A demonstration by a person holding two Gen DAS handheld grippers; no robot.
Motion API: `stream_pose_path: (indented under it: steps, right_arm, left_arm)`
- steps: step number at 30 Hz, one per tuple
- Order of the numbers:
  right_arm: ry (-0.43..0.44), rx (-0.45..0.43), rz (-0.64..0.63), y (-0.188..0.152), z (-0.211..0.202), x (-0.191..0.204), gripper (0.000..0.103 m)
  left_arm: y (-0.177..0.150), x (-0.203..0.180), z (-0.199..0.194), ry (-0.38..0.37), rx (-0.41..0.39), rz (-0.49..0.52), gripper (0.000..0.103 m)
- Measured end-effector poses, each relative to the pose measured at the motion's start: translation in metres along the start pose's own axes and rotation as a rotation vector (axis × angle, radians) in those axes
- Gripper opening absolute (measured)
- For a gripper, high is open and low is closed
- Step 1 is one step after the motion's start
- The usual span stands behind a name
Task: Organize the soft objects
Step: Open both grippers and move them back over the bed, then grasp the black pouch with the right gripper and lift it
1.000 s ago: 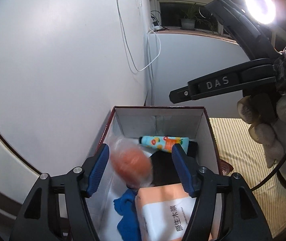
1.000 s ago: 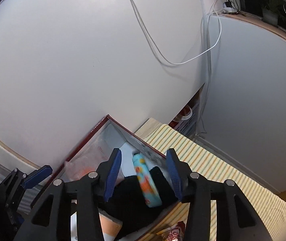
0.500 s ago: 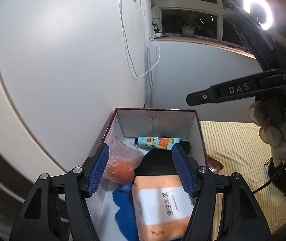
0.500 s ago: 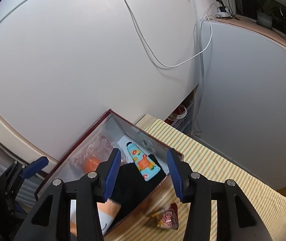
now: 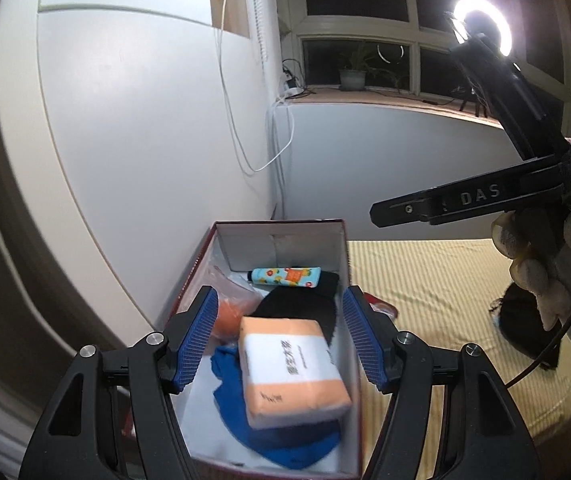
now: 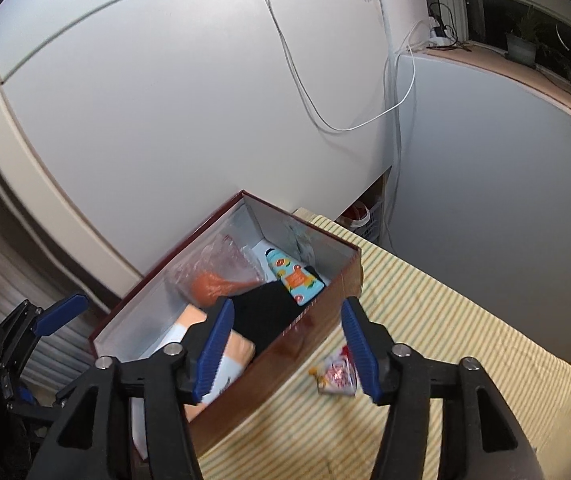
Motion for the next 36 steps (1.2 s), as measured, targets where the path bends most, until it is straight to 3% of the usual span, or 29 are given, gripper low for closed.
stream_pose_path:
  steps: [11, 22, 30, 36]
  right_arm:
    - [-0.003, -0.03, 0.018, -0.057, -0.085, -0.029, 0.064]
    - [-0.048, -0.074, 0.232, -0.148, -0.166, -0.151, 0.065]
    - [-0.061, -0.031, 0.419, -0.211, -0.157, -0.237, 0.065]
    - [-0.038, 0.016, 0.451, -0.228, -0.135, -0.26, 0.065]
  left_arm:
    - [-0.02, -0.037, -0.05, -0.086, -0.045, -0.023, 0.065]
    - [-0.048, -0.108, -0.053, -0.223, -0.013, -0.01, 0.065]
    - [-0.061, -0.168, -0.032, -0.316, 0.052, 0.003, 0.065]
    - [-0.067, -0.208, -0.02, -0.369, 0.092, 0.029, 0.065]
Point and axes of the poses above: each gripper's, at about its wrist camera, not at the fingertips, and z roughly the way its jaws point, x to its left, y to its top, the point moved 7 cm from there along z, roughly the way its jaws point, and after that the axes turned 7 degrees about z, right-handed, at the moved point
